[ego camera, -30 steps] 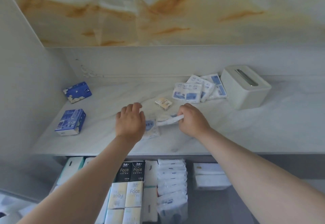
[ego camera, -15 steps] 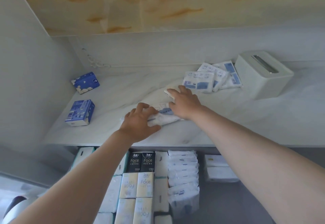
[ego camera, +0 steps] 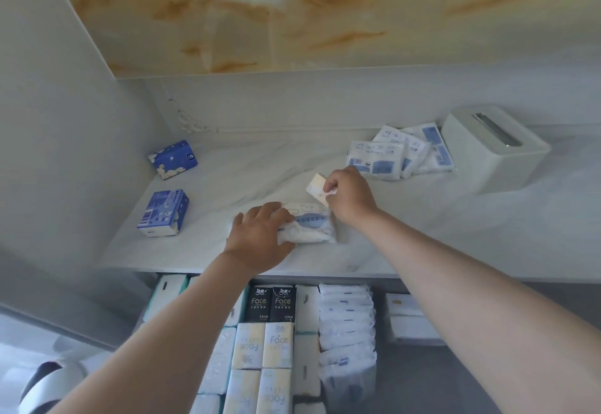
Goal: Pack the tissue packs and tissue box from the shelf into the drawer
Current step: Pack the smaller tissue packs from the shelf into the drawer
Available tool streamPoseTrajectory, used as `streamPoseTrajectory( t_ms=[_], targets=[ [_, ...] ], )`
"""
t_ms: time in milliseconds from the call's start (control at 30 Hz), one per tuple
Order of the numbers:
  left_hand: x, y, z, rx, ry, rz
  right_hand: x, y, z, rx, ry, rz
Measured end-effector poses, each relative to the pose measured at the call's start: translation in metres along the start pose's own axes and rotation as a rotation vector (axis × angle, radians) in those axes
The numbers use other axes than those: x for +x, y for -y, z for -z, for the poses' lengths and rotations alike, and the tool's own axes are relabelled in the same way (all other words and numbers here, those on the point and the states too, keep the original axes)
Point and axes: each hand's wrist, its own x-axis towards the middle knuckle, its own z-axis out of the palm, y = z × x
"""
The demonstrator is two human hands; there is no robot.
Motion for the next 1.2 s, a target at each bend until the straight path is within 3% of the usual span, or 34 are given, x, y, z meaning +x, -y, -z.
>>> streamPoseTrajectory(
  t_ms=[133, 267, 333, 467, 667, 800, 1000, 1200],
  targets=[
    [-0.005, -0.003, 0.015, 0.016, 0.091, 0.050, -0.012, 0.014, 0.012, 0.200, -0.122, 0.017],
    [-0.017, -0.010, 0.034, -0.417, -0.234, 0.088, -0.027, 0.039, 0.021, 0.282, 0.025, 0.054],
    [-0.025, -0.012, 0.038, -0.563, -0.295, 0.061, -0.037, 0.053, 0.021, 0.308, 0.124, 0.075],
    [-0.044, -0.009, 0.040, -0.626, -0.211, 0.096, -0.062, 0.075, 0.006, 0.365, 0.272, 0.108],
    [-0.086, 0.024, 0.030, -0.832, -0.158, 0.287, -0.101, 0.085, -0.025, 0.351, 0.322, 0.023],
    [-0.117, 0.043, 0.009, -0.727, -0.045, 0.245, -0.125, 0.081, -0.049, 0.210, 0.362, 0.100],
    [-0.130, 0.049, -0.013, -0.535, -0.033, 0.184, -0.152, 0.072, -0.078, -0.119, 0.263, 0.291],
    [-0.137, 0.055, -0.029, -0.419, -0.008, 0.124, -0.162, 0.071, -0.096, -0.100, 0.290, 0.234]
  ],
)
